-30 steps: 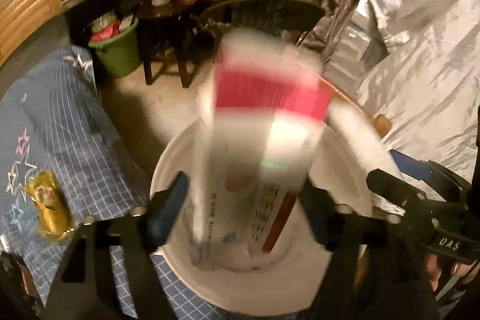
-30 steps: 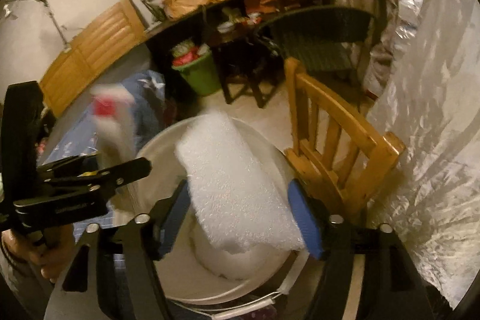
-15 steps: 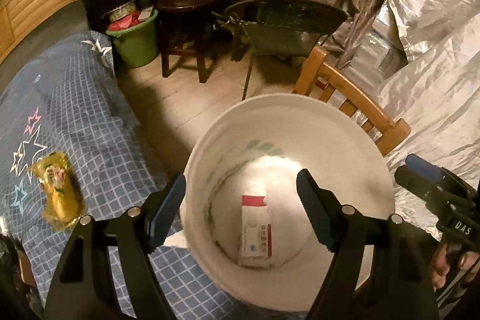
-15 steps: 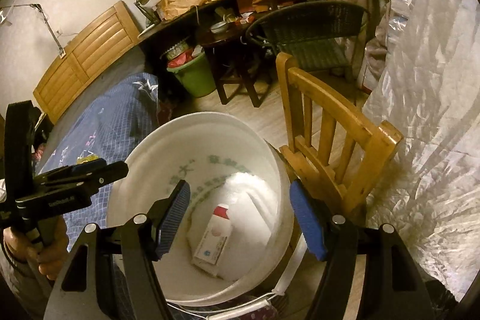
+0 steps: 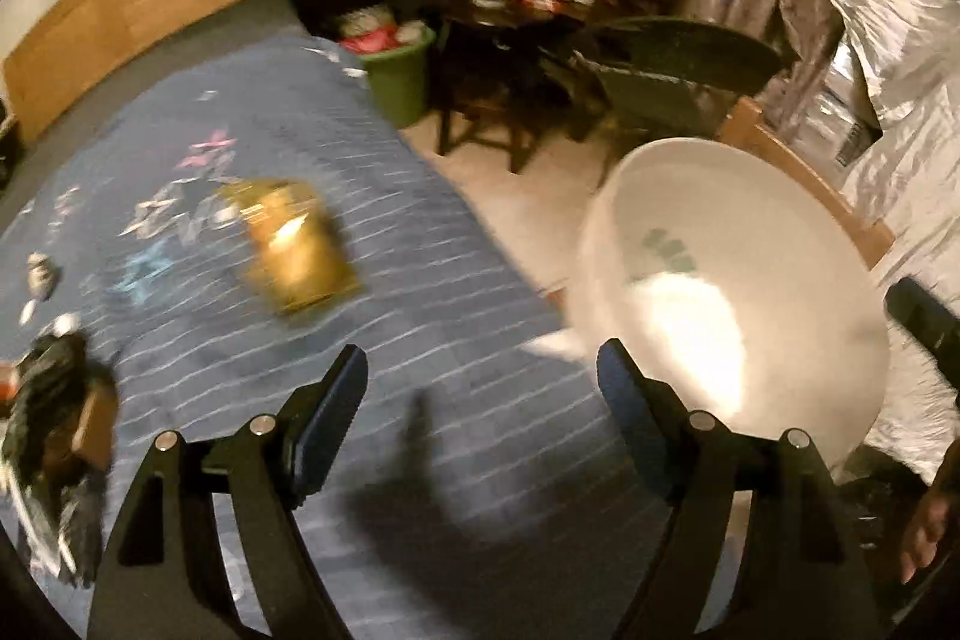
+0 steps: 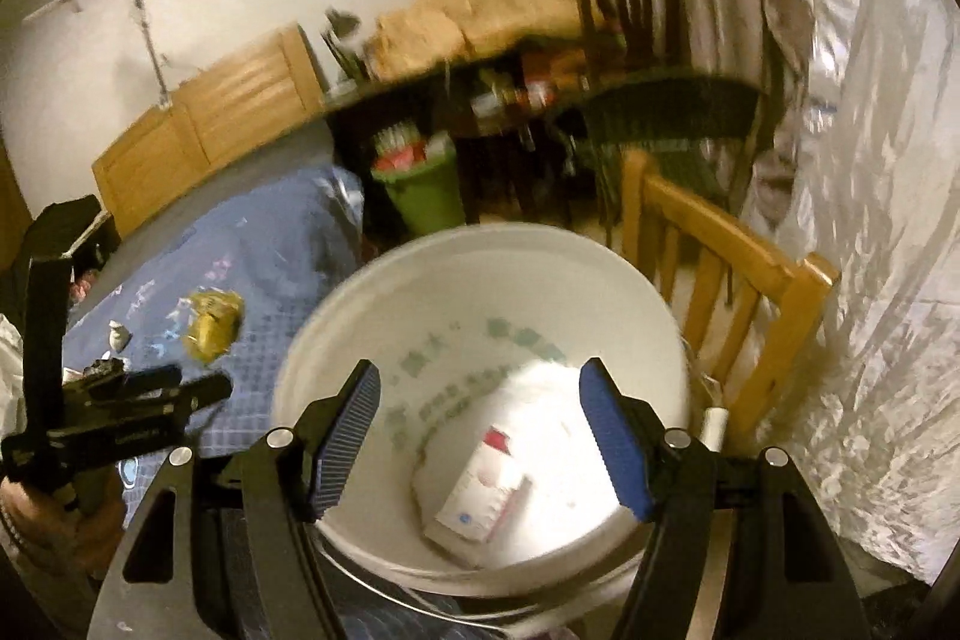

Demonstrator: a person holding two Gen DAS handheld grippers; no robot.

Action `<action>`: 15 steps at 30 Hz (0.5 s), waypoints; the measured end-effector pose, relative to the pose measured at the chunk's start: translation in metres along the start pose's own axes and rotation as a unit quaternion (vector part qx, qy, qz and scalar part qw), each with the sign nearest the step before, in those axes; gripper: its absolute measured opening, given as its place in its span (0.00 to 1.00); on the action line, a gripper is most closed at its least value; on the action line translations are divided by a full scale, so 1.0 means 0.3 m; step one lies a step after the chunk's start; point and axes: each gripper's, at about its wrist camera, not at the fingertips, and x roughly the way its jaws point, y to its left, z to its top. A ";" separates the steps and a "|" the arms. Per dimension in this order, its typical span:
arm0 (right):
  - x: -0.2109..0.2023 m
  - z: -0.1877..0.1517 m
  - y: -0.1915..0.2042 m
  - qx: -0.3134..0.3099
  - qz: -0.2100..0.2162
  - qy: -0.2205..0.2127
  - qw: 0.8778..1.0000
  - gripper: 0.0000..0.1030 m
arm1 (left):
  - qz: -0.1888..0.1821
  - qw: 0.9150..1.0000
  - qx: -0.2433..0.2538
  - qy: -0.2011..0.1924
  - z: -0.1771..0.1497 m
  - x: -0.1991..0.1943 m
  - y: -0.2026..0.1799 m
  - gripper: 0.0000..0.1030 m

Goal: Collect trash
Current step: 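Open both tools to drop the box and foam into the bucket, then grasp the white snack wrapper with the left tool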

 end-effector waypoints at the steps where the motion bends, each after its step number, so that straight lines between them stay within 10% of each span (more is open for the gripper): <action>1: -0.015 -0.024 0.041 -0.007 -0.002 -0.020 1.000 0.68 | 0.007 1.000 -0.004 -0.007 -0.025 -0.022 0.033 0.73; 15: -0.075 -0.263 0.580 -0.068 0.083 -0.078 0.991 0.68 | 0.091 0.989 -0.088 -0.080 -0.303 -0.360 0.497 0.73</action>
